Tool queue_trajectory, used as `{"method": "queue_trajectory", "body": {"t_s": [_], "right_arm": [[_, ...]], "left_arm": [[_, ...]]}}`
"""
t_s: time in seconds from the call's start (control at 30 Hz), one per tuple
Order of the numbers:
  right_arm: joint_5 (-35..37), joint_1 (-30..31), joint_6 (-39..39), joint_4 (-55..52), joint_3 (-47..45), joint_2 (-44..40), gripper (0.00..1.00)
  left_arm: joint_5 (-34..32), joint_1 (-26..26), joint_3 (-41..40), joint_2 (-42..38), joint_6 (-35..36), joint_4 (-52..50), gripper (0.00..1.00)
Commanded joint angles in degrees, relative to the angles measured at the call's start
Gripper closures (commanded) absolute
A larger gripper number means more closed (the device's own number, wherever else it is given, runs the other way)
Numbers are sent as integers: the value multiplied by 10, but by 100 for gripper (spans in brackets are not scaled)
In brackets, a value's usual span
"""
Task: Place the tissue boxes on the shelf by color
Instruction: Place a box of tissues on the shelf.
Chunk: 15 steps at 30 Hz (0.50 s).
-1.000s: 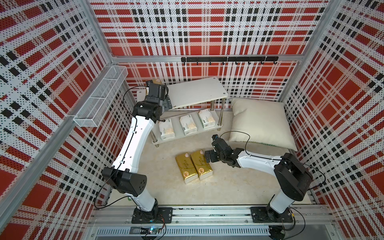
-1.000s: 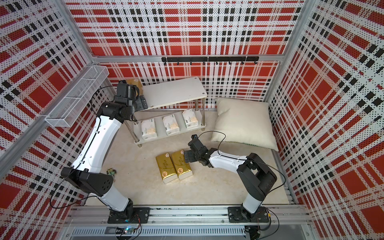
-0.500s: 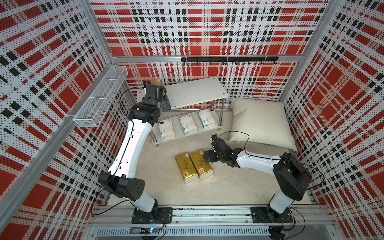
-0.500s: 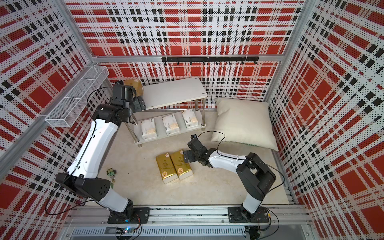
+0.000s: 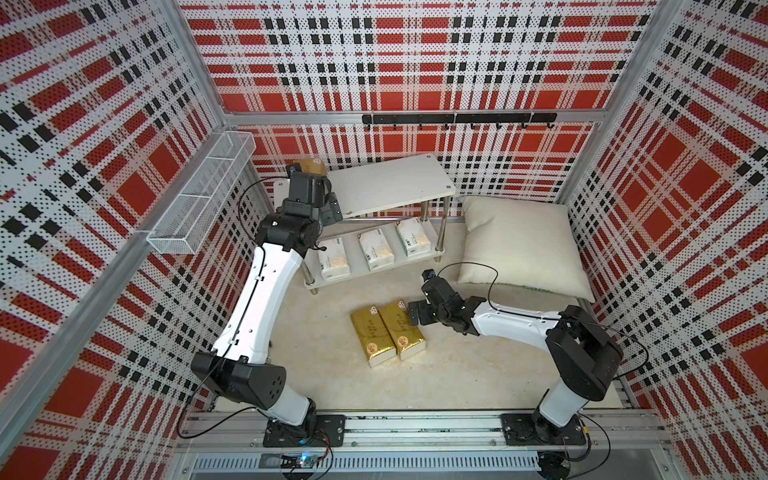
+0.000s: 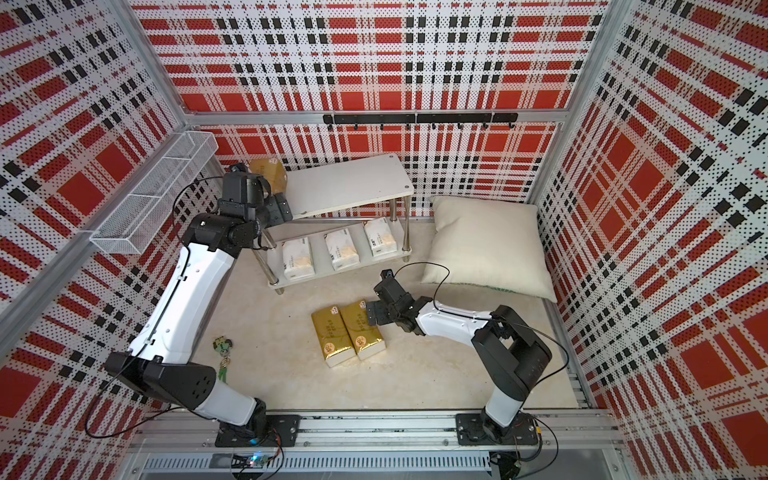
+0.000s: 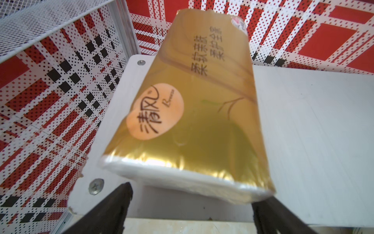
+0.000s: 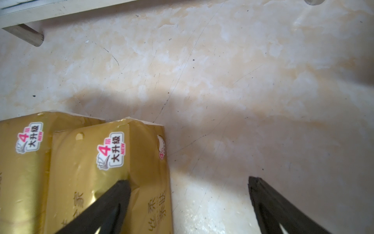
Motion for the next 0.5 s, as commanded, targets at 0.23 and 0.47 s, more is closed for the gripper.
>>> {"method": "queue_trajectory", "body": {"t_s": [0.23, 0.47], "right_arm": [[-4, 8, 1, 5, 8, 11, 0], [-3, 8, 1, 6, 6, 10, 0]], "left_arm": [[29, 3, -6, -20, -2, 24, 4], [26, 3, -7, -21, 0, 31, 4]]}}
